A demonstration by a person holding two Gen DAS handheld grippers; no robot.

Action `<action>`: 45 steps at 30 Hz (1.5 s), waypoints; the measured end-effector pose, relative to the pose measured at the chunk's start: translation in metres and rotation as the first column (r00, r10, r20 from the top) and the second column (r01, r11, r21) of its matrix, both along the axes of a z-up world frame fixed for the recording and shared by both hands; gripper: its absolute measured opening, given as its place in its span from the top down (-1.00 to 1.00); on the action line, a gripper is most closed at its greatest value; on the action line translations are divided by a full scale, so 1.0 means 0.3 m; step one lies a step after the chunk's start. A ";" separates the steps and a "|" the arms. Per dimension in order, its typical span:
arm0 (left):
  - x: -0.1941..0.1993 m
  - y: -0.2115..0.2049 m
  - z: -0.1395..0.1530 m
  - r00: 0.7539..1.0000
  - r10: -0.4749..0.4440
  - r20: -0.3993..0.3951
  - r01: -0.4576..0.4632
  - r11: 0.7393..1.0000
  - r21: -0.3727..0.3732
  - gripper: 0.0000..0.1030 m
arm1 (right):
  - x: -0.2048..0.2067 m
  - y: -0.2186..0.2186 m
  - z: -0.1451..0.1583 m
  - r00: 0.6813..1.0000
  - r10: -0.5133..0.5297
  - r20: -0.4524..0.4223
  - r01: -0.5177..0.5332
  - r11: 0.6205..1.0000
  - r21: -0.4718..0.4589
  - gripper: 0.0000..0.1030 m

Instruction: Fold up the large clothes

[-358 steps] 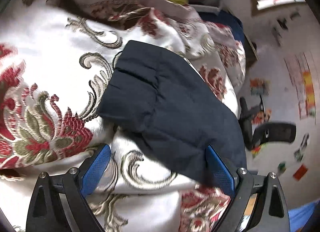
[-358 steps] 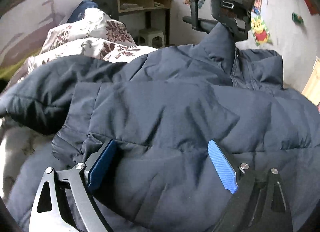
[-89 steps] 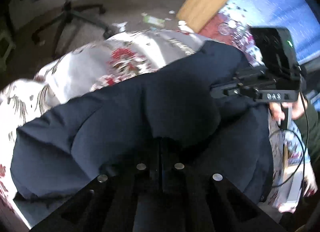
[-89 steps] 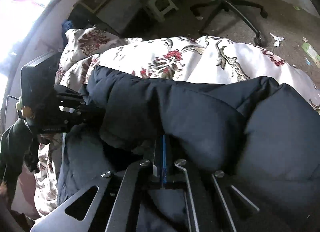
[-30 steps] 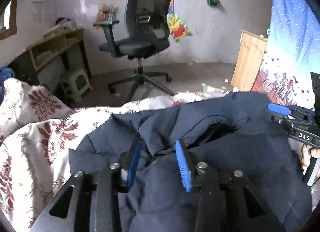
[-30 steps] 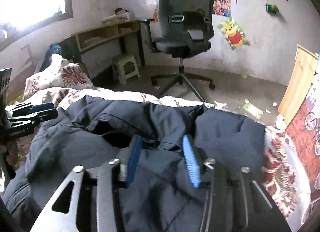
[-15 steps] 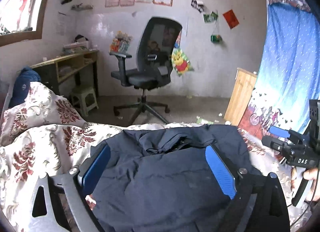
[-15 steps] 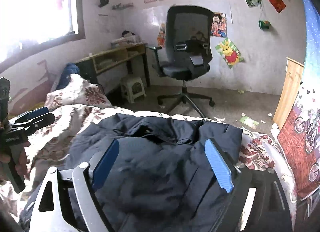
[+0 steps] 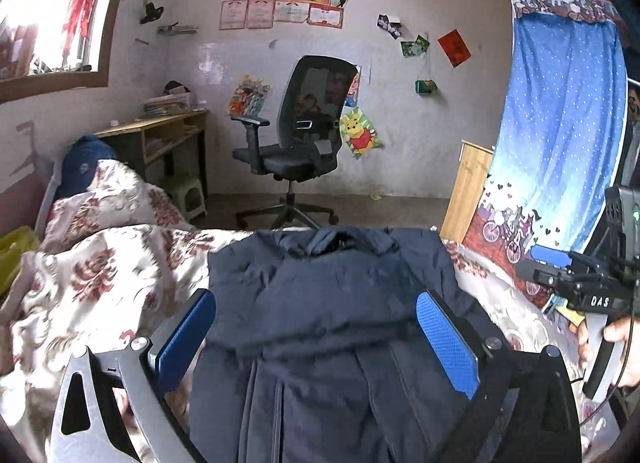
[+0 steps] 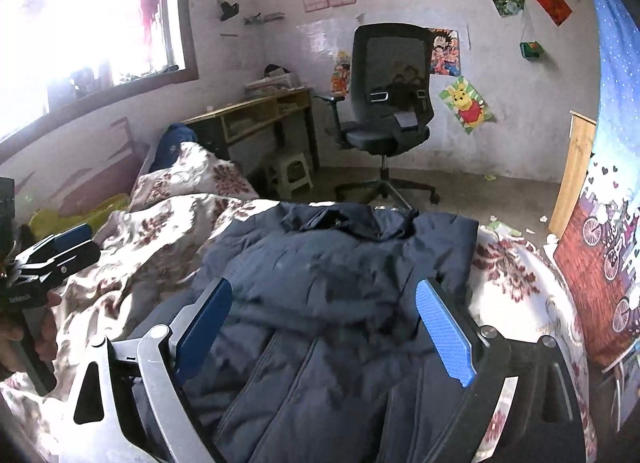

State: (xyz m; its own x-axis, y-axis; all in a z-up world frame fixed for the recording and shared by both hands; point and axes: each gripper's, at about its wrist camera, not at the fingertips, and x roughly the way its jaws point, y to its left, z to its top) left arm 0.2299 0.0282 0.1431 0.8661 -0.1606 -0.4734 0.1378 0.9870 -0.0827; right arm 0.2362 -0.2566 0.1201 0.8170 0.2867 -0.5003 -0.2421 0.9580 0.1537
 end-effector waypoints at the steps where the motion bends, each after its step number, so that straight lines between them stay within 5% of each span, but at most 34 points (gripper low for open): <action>1: -0.037 0.000 -0.004 1.000 0.005 -0.002 -0.005 1.000 0.009 -0.97 | -0.023 0.001 -0.005 1.000 0.002 -0.004 -0.002 1.000 -0.005 -0.76; 9: -0.240 0.064 -0.109 0.998 -0.028 -0.060 0.028 1.000 0.004 -0.97 | -0.248 0.013 -0.132 0.996 0.051 -0.070 -0.055 0.996 -0.067 -0.76; 15: -0.372 0.100 -0.249 0.987 -0.091 -0.135 0.103 0.991 0.085 -0.97 | -0.386 0.027 -0.271 0.987 0.066 -0.145 -0.086 0.987 -0.134 -0.76; 22: -0.489 0.076 -0.390 0.956 -0.160 -0.248 0.211 0.958 0.194 -0.97 | -0.457 0.071 -0.447 0.942 0.125 -0.312 -0.187 0.966 -0.177 -0.76; 33: -0.521 0.007 -0.530 0.899 -0.171 -0.403 0.276 0.936 0.219 -0.97 | -0.523 0.159 -0.650 0.851 0.141 -0.506 -0.316 0.907 -0.279 -0.76; 40: -0.544 -0.041 -0.589 0.881 -0.167 -0.443 0.328 0.890 0.316 -0.97 | -0.542 0.188 -0.696 0.834 0.108 -0.541 -0.333 0.881 -0.336 -0.76; 45: -0.565 -0.080 -0.631 0.879 -0.147 -0.453 0.359 0.830 0.427 -0.97 | -0.564 0.227 -0.719 0.828 0.105 -0.551 -0.366 0.846 -0.389 -0.76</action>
